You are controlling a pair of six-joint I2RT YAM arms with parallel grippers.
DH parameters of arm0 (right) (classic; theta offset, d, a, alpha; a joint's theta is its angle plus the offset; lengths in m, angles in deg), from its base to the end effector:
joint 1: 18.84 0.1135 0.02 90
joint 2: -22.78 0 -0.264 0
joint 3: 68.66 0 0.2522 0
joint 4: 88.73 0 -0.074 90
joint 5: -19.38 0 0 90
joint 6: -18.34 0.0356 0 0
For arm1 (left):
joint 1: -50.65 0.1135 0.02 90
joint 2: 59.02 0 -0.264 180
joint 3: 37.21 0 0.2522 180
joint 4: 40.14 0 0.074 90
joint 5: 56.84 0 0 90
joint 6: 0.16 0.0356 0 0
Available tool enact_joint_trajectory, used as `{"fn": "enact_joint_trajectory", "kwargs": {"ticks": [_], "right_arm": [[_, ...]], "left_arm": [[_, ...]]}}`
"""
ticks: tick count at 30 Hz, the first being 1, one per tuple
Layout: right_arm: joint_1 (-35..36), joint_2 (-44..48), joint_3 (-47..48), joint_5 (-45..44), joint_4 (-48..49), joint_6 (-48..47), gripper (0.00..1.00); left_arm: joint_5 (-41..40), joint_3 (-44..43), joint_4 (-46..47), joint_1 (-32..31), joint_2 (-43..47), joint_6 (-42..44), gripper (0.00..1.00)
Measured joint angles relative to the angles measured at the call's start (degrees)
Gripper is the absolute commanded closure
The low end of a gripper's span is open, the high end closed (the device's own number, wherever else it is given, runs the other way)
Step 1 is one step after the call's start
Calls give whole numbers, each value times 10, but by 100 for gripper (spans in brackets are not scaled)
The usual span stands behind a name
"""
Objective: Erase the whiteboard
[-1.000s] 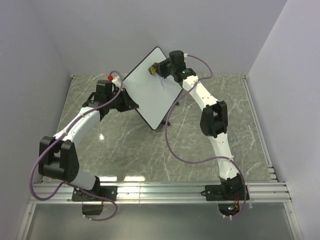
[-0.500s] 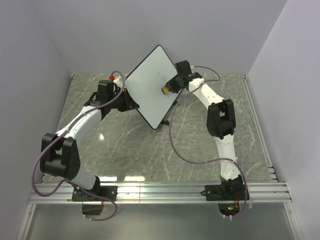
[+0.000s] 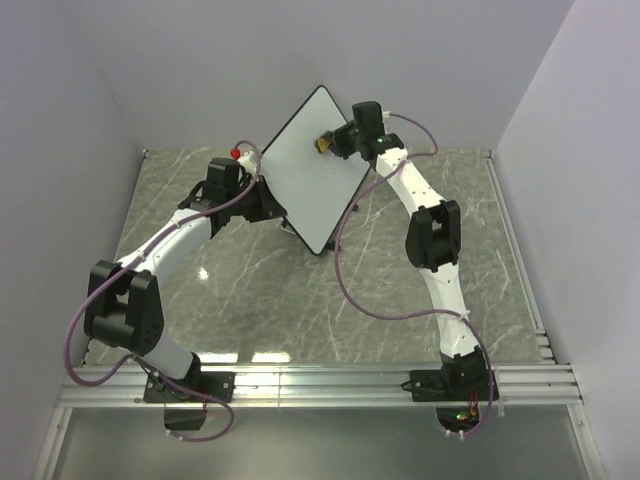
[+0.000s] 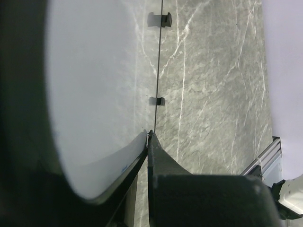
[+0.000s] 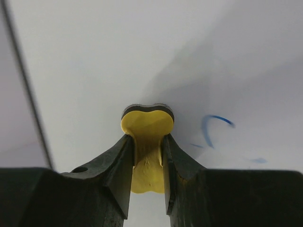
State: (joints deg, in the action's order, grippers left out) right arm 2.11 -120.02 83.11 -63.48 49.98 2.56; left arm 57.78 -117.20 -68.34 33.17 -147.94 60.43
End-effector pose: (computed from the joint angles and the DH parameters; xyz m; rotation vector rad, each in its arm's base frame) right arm 0.5324 0.2086 0.2540 0.9767 2.1267 1.0493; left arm 0.3284 -0.1190 0.2741 0.0091 2.3094 -0.9138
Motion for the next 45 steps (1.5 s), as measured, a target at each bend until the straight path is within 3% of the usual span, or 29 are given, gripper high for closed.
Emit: {"fn": "enact_joint_trajectory", "kwargs": {"ticks": [5,9,13,20,30,31,32,34,35,37,38,41,45], "right_arm": [[-6,-25,24,5,89,70,100],[-10,-29,25,9,104,96,100],[-16,-27,15,14,90,96,100],[-23,-23,-59,-1,-21,37,100],[-20,23,-108,-6,-52,-17,100],[-19,29,-118,-6,-46,-18,100],[-19,33,-127,-6,-41,-19,100],[-17,44,-149,-6,-26,-19,100],[-17,53,-167,-7,-12,-19,100],[-15,72,-201,-7,10,-18,100],[-14,84,-224,-7,26,-17,100],[-11,116,-283,-7,63,-17,100],[-10,133,-317,-6,85,-20,100]], "left_arm": [[-3,0,0,-14,1,0,100],[-1,0,-4,-25,2,3,100],[19,0,-26,-32,4,28,100],[75,36,-159,-89,-18,92,100],[96,33,-160,-91,-21,112,99],[94,33,-160,-91,-21,112,94],[92,33,-162,-91,-21,112,76],[85,31,-166,-92,-21,111,59],[82,28,-169,-92,-21,110,43],[76,14,-186,-92,-21,103,32],[73,-3,-207,-92,-21,97,20],[70,-67,-257,-90,-19,85,19],[71,-116,-205,-84,14,55,14]]}}
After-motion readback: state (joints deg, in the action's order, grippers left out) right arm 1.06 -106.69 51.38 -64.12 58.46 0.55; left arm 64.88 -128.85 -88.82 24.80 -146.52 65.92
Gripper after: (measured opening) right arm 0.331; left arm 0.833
